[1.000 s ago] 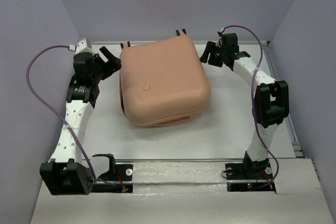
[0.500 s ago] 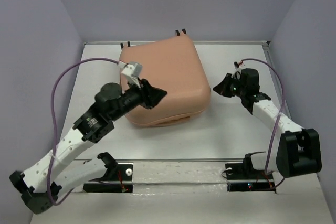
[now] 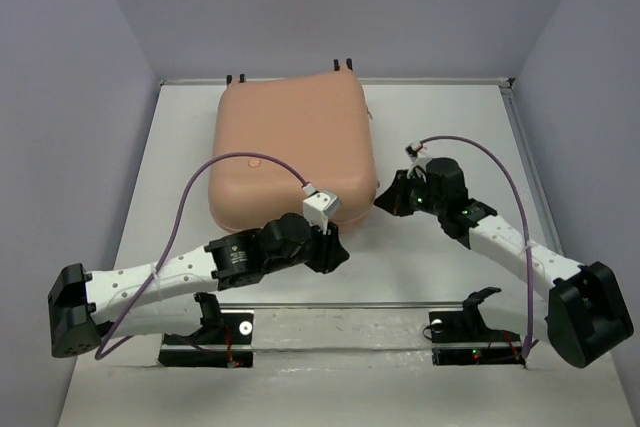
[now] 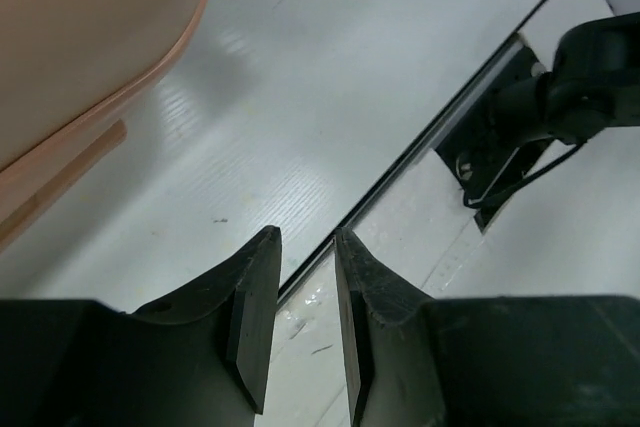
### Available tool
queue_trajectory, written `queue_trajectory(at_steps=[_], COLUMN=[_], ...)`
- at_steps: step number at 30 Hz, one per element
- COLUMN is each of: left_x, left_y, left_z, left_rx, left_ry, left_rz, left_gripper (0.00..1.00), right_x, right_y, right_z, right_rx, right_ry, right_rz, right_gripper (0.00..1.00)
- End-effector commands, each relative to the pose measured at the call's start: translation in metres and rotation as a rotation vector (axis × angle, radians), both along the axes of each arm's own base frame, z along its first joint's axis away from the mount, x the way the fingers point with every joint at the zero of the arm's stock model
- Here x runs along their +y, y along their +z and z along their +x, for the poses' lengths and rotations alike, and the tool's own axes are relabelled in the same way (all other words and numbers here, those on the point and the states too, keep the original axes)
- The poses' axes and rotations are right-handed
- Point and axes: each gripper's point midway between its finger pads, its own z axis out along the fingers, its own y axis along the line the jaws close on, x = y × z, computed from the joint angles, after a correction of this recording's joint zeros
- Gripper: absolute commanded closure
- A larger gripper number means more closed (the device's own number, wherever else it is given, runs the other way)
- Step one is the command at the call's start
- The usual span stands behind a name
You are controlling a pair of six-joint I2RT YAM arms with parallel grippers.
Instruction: Pack the luggage
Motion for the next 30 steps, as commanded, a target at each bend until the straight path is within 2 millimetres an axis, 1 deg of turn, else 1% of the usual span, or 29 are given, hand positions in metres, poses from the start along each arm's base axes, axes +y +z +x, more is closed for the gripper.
queue_trajectory(at_steps=[1, 2, 3, 4, 5, 6, 7, 8, 9, 10, 11, 12, 13, 14, 15, 16, 17, 18, 19, 20, 21, 24, 27, 28, 29, 30], left_x=[0.018, 0.024, 0.034, 0.036, 0.038, 0.037, 0.038, 0.041, 0.047, 0.052, 0.058, 0.060, 0.062, 0.065, 0.068, 0.070, 0.070, 0.071, 0.071, 0.071, 0.073, 0.075, 0.075, 0.076, 0.075, 0.075], left_y=[-0.025, -0.034, -0.042, -0.043, -0.047, -0.044, -0.046, -0.048, -0.052, -0.055, -0.057, -0.058, -0.059, -0.059, -0.059, -0.059, -0.057, -0.056, -0.056, -0.056, -0.058, -0.060, -0.058, -0.057, -0.055, -0.055], left_z=[0.018, 0.020, 0.026, 0.028, 0.028, 0.030, 0.031, 0.032, 0.039, 0.043, 0.050, 0.054, 0.057, 0.060, 0.065, 0.066, 0.067, 0.067, 0.067, 0.066, 0.066, 0.065, 0.065, 0.066, 0.067, 0.067], left_rx=[0.038, 0.068, 0.064, 0.066, 0.070, 0.064, 0.059, 0.056, 0.052, 0.049, 0.047, 0.046, 0.046, 0.049, 0.052, 0.052, 0.050, 0.046, 0.041, 0.042, 0.045, 0.046, 0.045, 0.043, 0.042, 0.042], left_ry=[0.182, 0.234, 0.295, 0.315, 0.327, 0.333, 0.341, 0.352, 0.400, 0.424, 0.458, 0.478, 0.484, 0.494, 0.516, 0.518, 0.516, 0.509, 0.505, 0.501, 0.503, 0.507, 0.510, 0.511, 0.513, 0.514], left_rz=[0.046, 0.061, 0.093, 0.089, 0.089, 0.064, 0.066, 0.074, 0.095, 0.108, 0.122, 0.121, 0.123, 0.123, 0.119, 0.118, 0.112, 0.113, 0.116, 0.120, 0.131, 0.135, 0.125, 0.127, 0.123, 0.128], left_gripper=[0.61, 0.61, 0.61, 0.61, 0.61, 0.61, 0.61, 0.61, 0.61, 0.61, 0.61, 0.61, 0.61, 0.61, 0.61, 0.61, 0.61, 0.61, 0.61, 0.61, 0.61, 0.61, 0.61, 0.61, 0.61, 0.61], right_x=[0.061, 0.061, 0.057, 0.051, 0.041, 0.033, 0.028, 0.022, 0.013, 0.010, 0.013, 0.012, 0.016, 0.015, 0.021, 0.025, 0.033, 0.036, 0.038, 0.040, 0.041, 0.047, 0.050, 0.052, 0.051, 0.054], right_y=[0.046, 0.044, 0.041, 0.036, 0.037, 0.031, 0.028, 0.023, 0.009, 0.002, 0.000, -0.007, -0.008, -0.009, -0.002, -0.005, -0.003, 0.001, -0.003, -0.003, -0.002, -0.005, -0.015, -0.013, -0.016, -0.005], right_z=[-0.003, 0.001, 0.002, 0.004, 0.010, 0.010, 0.011, 0.012, 0.015, 0.017, 0.019, 0.024, 0.026, 0.030, 0.034, 0.035, 0.035, 0.034, 0.033, 0.032, 0.034, 0.038, 0.042, 0.045, 0.044, 0.046], right_rx=[-0.138, -0.146, -0.143, -0.142, -0.167, -0.173, -0.184, -0.187, -0.187, -0.182, -0.210, -0.216, -0.233, -0.247, -0.289, -0.296, -0.324, -0.339, -0.336, -0.340, -0.357, -0.379, -0.377, -0.415, -0.430, -0.483], right_ry=[0.169, 0.150, 0.127, 0.098, 0.040, 0.026, 0.015, 0.003, -0.005, -0.008, 0.017, 0.018, 0.037, 0.044, 0.071, 0.101, 0.157, 0.181, 0.201, 0.219, 0.226, 0.268, 0.290, 0.300, 0.304, 0.304], right_rz=[0.058, 0.037, 0.018, -0.006, -0.038, -0.080, -0.104, -0.126, -0.170, -0.186, -0.189, -0.200, -0.197, -0.194, -0.186, -0.192, -0.184, -0.180, -0.183, -0.181, -0.184, -0.175, -0.188, -0.192, -0.195, -0.175], right_gripper=[0.93, 0.93, 0.93, 0.93, 0.93, 0.93, 0.93, 0.93, 0.93, 0.93, 0.87, 0.83, 0.78, 0.77, 0.77, 0.75, 0.68, 0.63, 0.59, 0.52, 0.49, 0.47, 0.48, 0.48, 0.48, 0.49])
